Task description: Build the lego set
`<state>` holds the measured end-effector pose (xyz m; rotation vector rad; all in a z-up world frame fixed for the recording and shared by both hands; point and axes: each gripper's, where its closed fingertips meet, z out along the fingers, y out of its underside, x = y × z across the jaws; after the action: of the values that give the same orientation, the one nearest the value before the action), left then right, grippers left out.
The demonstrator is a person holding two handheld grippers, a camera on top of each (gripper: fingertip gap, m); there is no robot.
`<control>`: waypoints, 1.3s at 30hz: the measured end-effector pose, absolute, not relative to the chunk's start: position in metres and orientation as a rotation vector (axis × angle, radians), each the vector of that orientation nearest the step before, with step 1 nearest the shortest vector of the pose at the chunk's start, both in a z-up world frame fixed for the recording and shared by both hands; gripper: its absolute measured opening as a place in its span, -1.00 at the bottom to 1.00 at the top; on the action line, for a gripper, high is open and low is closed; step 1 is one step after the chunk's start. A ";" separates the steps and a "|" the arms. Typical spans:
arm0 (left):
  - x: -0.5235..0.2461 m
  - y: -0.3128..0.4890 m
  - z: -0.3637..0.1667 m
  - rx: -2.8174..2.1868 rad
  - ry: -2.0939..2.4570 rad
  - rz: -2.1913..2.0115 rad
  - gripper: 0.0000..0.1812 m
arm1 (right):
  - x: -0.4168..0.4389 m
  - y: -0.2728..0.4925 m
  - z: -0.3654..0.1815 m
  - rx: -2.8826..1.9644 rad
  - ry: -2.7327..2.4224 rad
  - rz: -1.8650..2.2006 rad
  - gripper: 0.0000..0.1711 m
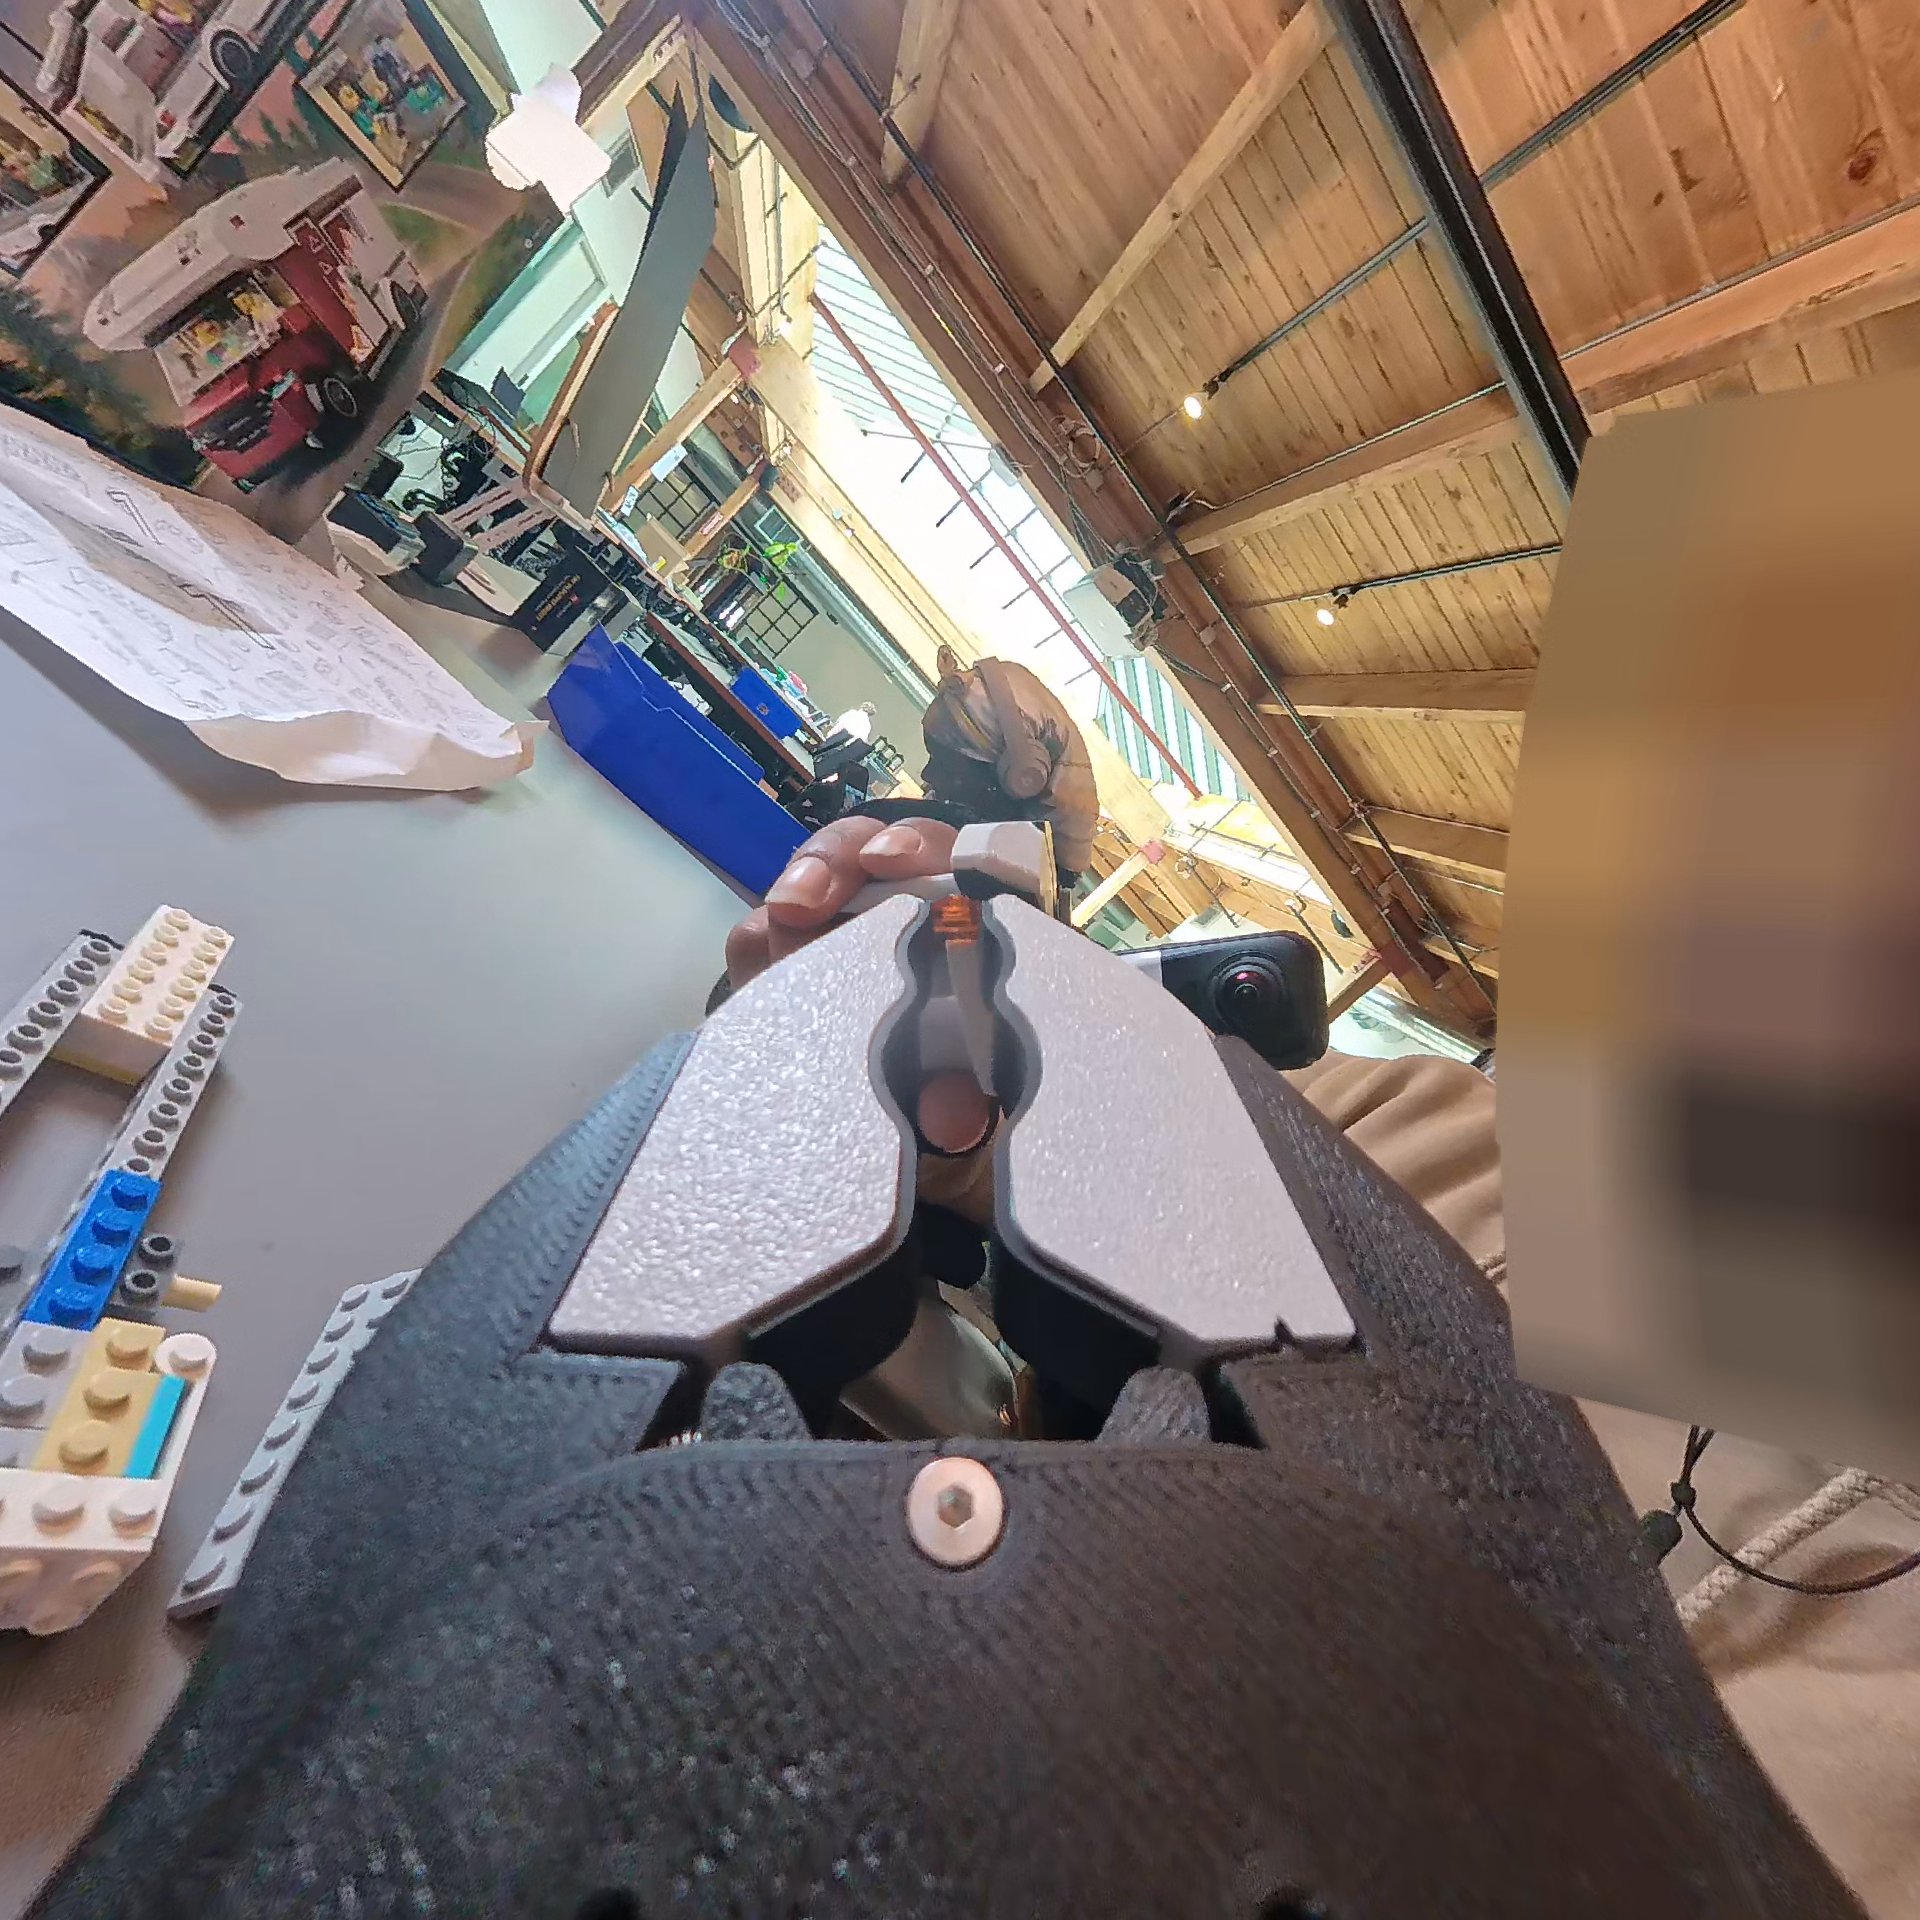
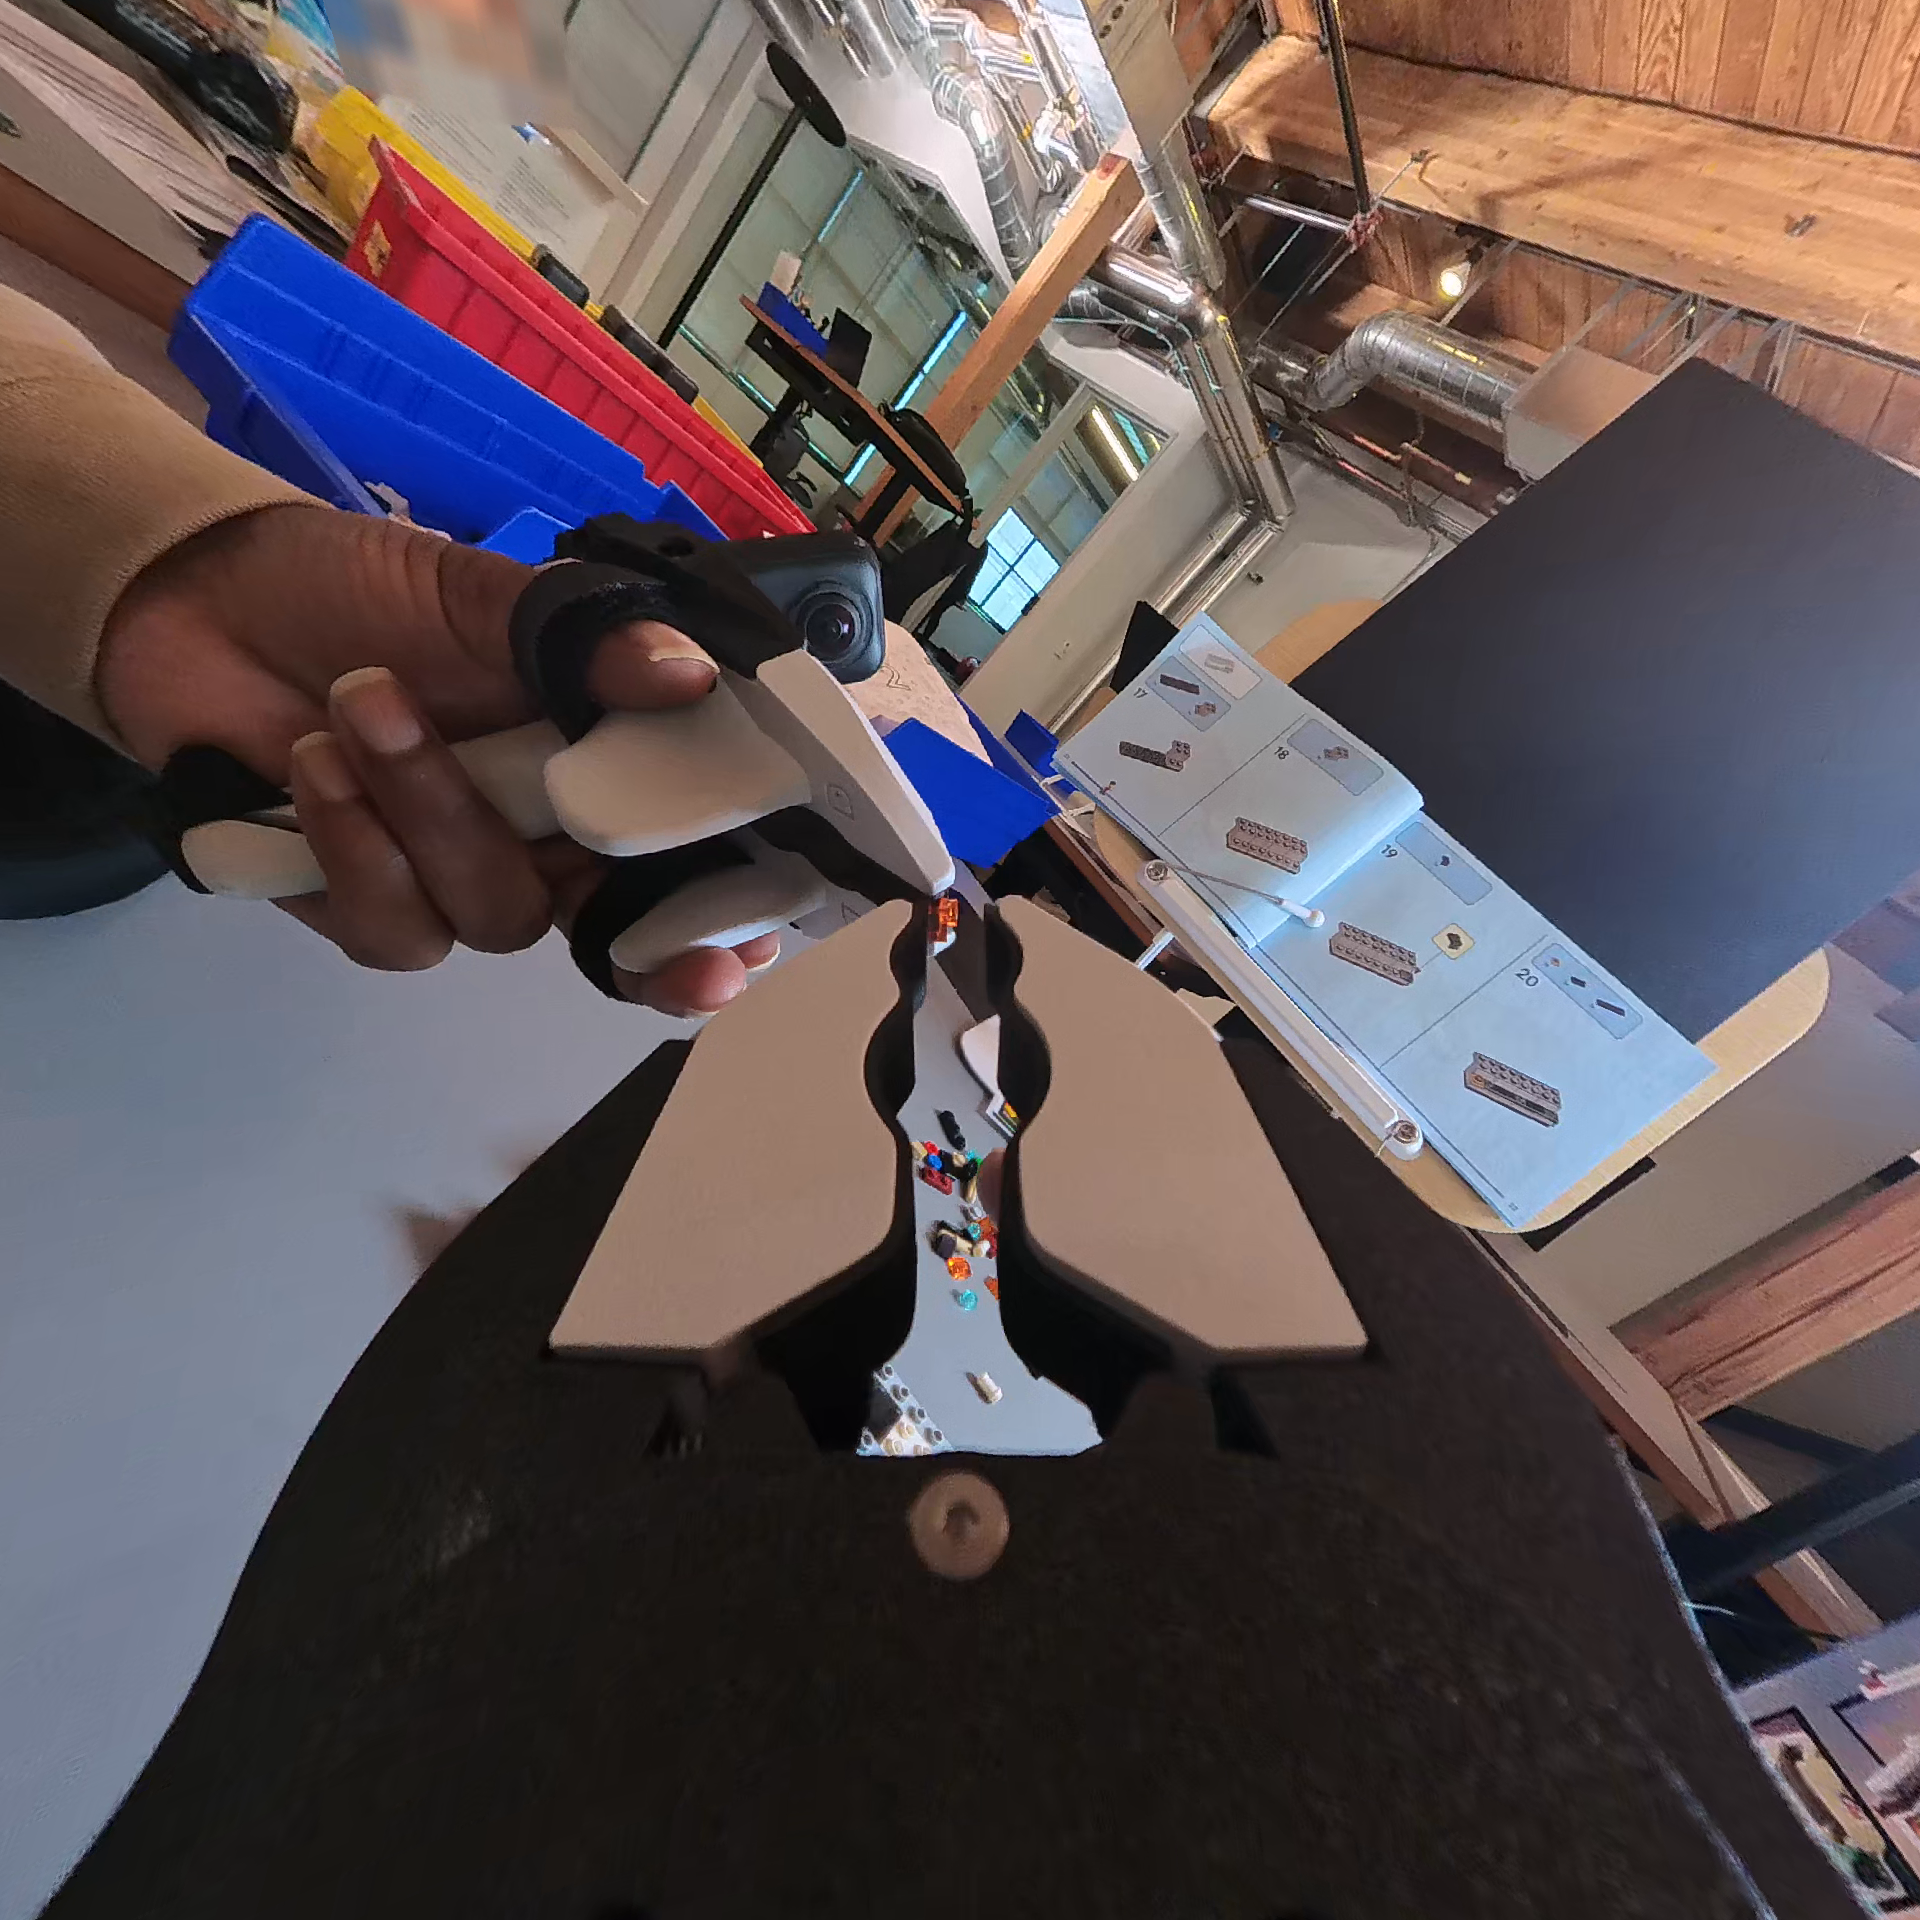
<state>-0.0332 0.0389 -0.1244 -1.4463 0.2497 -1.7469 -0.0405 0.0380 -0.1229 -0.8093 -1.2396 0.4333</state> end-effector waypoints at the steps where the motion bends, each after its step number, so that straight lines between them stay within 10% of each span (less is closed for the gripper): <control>1: -0.033 0.039 -0.125 -1.448 0.250 -1.740 -0.91 | -0.041 0.037 -0.123 -0.806 -1.245 0.435 -0.88; 39: -0.024 0.014 -0.162 -1.671 0.697 -1.629 -0.91 | -0.033 0.013 -0.163 -0.705 -1.606 0.527 -0.95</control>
<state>-0.0238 0.0140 -0.1620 -1.6709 0.6972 -1.6291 -0.0333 0.0125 -0.1631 -0.7047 -1.6064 0.5267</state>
